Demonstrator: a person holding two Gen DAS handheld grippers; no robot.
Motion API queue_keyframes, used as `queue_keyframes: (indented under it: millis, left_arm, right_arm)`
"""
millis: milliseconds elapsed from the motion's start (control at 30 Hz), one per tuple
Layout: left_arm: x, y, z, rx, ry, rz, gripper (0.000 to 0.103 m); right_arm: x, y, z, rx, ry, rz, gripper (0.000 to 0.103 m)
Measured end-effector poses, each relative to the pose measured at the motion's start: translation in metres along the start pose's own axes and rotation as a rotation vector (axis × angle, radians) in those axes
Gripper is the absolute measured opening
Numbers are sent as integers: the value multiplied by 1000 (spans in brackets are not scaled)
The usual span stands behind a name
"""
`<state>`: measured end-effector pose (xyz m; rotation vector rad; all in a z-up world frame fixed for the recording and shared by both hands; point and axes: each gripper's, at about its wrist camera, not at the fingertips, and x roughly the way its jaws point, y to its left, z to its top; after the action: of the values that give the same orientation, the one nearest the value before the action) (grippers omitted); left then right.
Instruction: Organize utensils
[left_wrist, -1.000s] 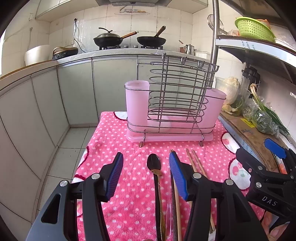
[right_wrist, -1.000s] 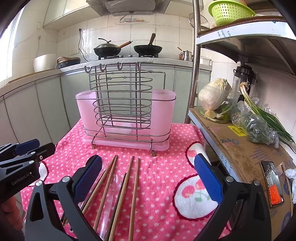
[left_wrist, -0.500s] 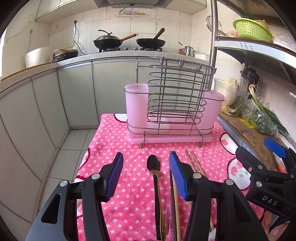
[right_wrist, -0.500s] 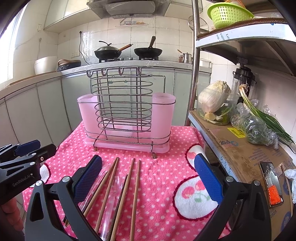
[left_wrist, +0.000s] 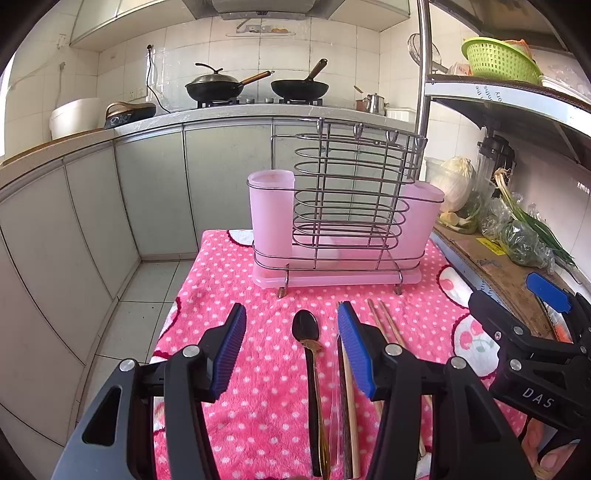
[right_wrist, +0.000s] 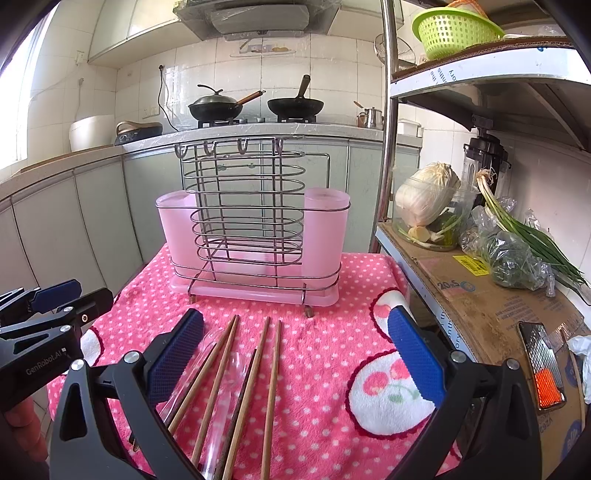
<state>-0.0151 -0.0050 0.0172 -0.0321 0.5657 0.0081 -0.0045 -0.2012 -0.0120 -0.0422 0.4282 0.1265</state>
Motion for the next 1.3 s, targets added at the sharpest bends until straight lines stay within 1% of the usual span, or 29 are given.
queue_keyframes:
  millis: [400, 733, 1033, 1300]
  left_arm:
    - [-6, 0, 1, -3, -14, -4, 52]
    - [-11, 3, 1, -12, -32, -4, 52]
    - [-20, 2, 4, -12, -69, -2, 52]
    - [-21, 2, 5, -9, -73, -1, 52]
  right_arm:
    - [-6, 2, 1, -6, -25, -5, 100]
    - [-20, 2, 5, 0, -88, -12, 100]
    - [-23, 3, 7, -3, -95, -7, 100]
    - [-22, 4, 7, 1, -88, -1, 100]
